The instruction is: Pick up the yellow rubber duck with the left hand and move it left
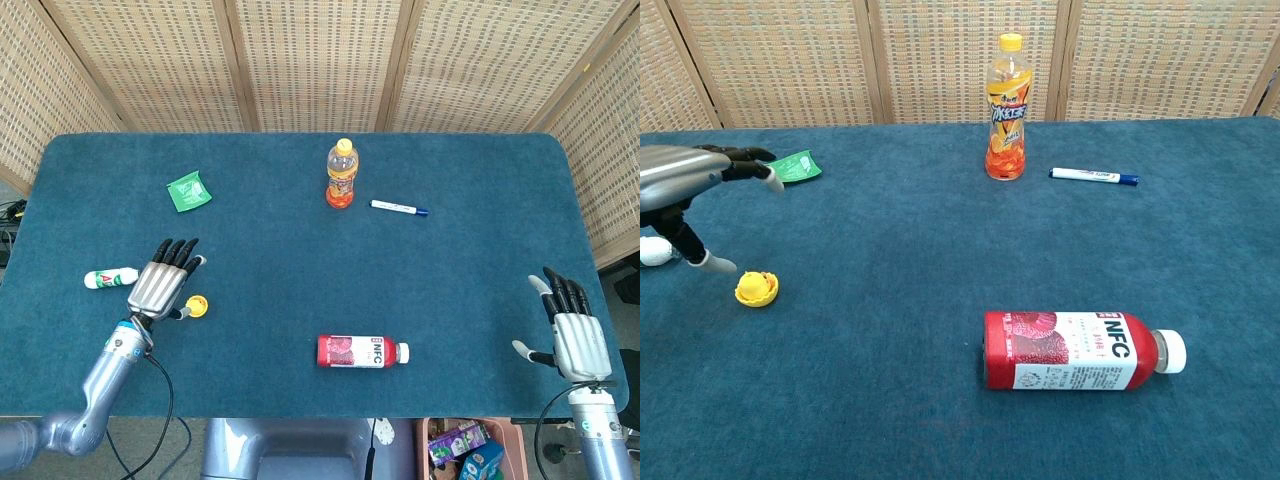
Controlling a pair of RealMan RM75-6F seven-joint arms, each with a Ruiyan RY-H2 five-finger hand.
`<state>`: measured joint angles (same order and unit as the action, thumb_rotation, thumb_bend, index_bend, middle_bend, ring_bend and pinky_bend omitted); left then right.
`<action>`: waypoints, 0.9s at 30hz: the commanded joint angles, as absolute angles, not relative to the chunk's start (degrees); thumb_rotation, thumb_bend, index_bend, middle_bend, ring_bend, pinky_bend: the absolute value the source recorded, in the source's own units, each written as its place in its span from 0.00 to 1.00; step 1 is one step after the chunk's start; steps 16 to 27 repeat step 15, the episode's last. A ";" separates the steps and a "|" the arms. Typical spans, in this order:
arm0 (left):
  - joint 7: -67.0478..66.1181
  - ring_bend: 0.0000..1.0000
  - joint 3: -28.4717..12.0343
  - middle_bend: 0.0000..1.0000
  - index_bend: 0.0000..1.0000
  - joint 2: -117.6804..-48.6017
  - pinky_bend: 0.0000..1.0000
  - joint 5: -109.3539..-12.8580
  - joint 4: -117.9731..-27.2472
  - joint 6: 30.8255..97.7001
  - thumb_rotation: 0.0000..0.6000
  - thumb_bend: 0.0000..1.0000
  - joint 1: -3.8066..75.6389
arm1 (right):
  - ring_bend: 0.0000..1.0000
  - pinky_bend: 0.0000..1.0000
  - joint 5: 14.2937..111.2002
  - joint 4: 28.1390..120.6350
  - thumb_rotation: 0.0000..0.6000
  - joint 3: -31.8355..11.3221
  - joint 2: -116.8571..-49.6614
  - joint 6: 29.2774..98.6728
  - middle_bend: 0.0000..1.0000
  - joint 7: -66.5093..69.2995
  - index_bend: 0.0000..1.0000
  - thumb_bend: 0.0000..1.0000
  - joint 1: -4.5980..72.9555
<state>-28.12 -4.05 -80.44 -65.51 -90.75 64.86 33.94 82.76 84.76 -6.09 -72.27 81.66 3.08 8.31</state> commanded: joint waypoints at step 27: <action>-20.22 0.00 7.60 0.00 0.00 -74.65 0.00 -81.66 -92.71 92.64 1.00 0.09 9.88 | 0.00 0.00 88.80 87.99 1.00 -3.48 -70.97 83.65 0.00 0.57 0.00 0.00 8.20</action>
